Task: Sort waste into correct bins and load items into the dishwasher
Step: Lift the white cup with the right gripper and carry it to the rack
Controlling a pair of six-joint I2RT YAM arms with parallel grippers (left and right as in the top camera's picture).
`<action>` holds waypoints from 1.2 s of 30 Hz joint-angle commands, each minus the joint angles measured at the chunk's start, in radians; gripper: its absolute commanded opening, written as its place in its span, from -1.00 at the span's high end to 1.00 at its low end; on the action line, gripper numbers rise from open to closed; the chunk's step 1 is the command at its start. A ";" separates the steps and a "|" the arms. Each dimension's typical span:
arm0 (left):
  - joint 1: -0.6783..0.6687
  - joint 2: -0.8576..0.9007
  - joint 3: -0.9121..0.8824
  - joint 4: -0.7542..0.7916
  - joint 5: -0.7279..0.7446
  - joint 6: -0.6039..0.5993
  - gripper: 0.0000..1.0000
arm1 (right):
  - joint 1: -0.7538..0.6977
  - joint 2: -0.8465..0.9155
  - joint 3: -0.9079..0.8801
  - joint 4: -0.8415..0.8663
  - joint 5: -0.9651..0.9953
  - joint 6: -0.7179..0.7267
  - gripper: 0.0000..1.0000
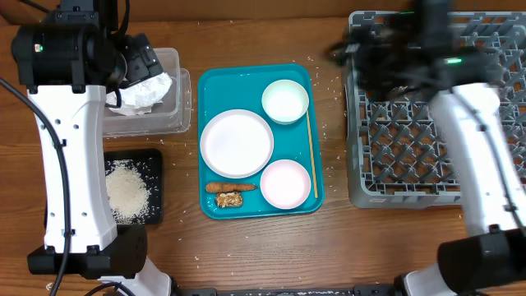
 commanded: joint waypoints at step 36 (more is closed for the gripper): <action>-0.002 0.008 -0.004 0.000 -0.014 0.000 -1.00 | 0.428 0.433 -0.007 0.414 0.683 -0.096 -0.84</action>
